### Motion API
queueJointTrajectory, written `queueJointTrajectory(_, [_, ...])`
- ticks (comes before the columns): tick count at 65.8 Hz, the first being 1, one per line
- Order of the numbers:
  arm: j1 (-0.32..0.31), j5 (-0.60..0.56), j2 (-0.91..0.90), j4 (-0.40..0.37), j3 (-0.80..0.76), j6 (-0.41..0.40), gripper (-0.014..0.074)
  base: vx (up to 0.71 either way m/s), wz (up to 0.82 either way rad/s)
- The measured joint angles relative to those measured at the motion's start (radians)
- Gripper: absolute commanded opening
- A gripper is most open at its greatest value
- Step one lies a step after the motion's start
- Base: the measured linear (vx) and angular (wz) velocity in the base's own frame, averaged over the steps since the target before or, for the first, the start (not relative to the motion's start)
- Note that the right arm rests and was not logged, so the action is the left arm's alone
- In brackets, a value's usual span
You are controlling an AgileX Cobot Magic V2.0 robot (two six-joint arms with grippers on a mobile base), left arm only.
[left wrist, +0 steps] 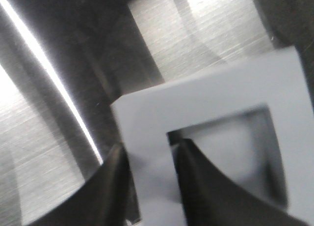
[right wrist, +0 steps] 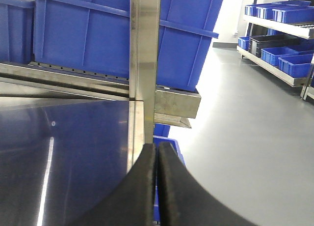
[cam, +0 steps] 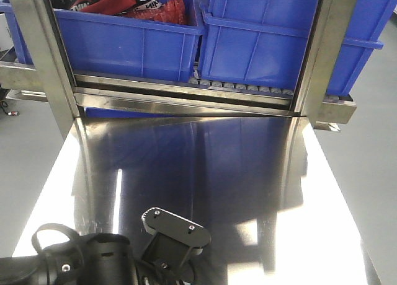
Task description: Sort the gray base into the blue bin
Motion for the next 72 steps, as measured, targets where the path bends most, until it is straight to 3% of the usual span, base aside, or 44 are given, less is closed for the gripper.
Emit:
queueJointTrajectory(8, [0.000,-0.002,0.000,0.006,0.000,0.001,0.0004,0.00,0.00])
queueJointTrajectory(29, [-0.002,-0.012,-0.030,0.043,0.014,0.001,0.0001,0.00,0.00])
queueJointTrajectory(52, [-0.002,-0.063,-0.247,0.283,0.021,-0.108,0.0003,0.00,0.00])
queueJointTrajectory(72, [-0.002,0.005,-0.497,0.464,0.021,-0.148,0.0003,0.00,0.00])
